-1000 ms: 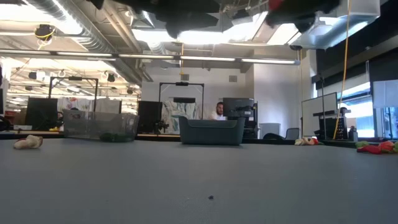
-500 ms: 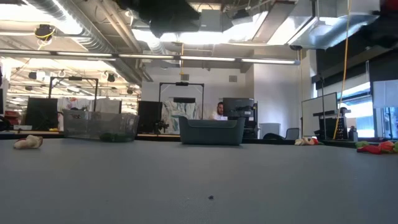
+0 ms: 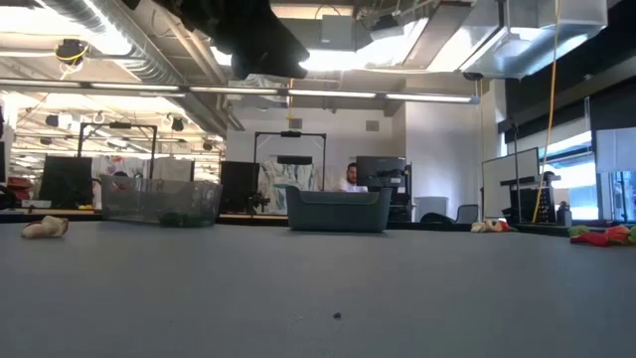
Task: Sort produce into baskets
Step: Put the red chili pepper into the white bin
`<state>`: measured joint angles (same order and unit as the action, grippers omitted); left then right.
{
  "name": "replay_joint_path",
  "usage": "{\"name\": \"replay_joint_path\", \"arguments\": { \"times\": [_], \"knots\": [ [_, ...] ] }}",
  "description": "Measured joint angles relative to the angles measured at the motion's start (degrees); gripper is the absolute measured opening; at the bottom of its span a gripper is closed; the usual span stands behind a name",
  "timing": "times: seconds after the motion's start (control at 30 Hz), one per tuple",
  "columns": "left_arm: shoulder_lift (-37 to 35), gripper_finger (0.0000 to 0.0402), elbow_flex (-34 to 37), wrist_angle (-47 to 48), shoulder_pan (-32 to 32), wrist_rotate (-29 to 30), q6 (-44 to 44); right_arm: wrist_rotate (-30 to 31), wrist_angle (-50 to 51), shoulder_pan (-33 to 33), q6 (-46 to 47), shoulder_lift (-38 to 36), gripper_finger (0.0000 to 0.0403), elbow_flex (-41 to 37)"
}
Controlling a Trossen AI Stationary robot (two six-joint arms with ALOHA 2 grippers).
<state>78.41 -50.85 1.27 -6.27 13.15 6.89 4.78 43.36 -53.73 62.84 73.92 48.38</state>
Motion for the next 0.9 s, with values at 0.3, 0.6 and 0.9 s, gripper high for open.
{"name": "replay_joint_path", "arguments": {
  "times": [0.3, 0.6, 0.9],
  "knots": [
    [-1.24, 0.0186, -0.22, -1.68, 0.38, 0.09, -1.26, -2.49, 7.37, 0.28, 1.31, 6.29, 0.0088, -0.04],
    [-1.9, 0.0186, -0.33, 0.01, 0.38, 0.15, -0.49, -7.37, 9.42, 5.33, 1.2, 2.31, 0.0158, 3.45],
    [-1.9, 0.0186, -0.33, 0.69, 0.43, 0.14, -1.23, 4.26, 22.72, 12.85, -2.82, -4.5, 0.0165, 9.05]
  ]
}}
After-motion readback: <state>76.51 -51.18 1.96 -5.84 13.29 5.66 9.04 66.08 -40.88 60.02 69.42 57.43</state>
